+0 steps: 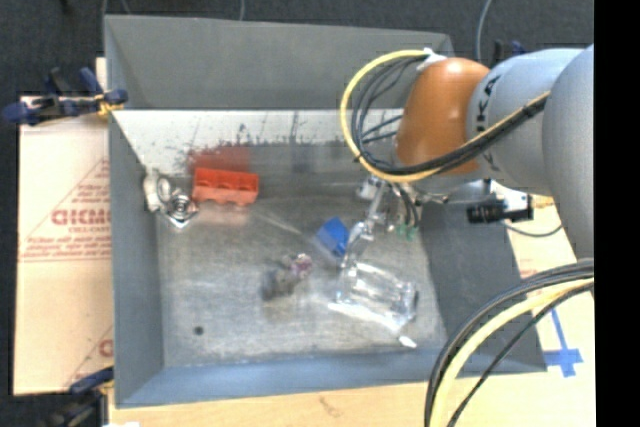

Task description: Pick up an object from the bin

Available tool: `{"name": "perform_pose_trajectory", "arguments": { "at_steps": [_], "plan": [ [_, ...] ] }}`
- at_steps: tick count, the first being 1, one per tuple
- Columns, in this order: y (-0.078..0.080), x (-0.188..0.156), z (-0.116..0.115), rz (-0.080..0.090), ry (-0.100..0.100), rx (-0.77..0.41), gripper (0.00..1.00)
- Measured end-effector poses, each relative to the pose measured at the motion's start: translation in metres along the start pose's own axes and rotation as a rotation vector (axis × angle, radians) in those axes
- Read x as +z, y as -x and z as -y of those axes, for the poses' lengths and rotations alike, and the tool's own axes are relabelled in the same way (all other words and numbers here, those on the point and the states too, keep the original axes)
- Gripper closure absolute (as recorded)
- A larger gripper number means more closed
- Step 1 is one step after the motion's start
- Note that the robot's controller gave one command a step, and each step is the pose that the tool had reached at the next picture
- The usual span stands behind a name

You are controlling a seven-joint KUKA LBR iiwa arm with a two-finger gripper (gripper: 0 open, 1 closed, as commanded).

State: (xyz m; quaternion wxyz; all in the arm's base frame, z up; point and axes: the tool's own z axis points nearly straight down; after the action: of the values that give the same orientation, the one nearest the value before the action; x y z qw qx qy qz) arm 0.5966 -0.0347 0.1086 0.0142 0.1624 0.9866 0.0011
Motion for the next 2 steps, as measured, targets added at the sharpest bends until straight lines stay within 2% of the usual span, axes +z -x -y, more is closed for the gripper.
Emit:
{"name": "perform_pose_trajectory", "arguments": {
  "at_steps": [1,2],
  "plan": [
    [-0.0084,0.0105,0.0023,-0.022,-0.008,-0.005,1.0],
    [-0.0082,0.0104,0.0022,-0.022,-0.008,-0.007,0.0]
  ]
}}
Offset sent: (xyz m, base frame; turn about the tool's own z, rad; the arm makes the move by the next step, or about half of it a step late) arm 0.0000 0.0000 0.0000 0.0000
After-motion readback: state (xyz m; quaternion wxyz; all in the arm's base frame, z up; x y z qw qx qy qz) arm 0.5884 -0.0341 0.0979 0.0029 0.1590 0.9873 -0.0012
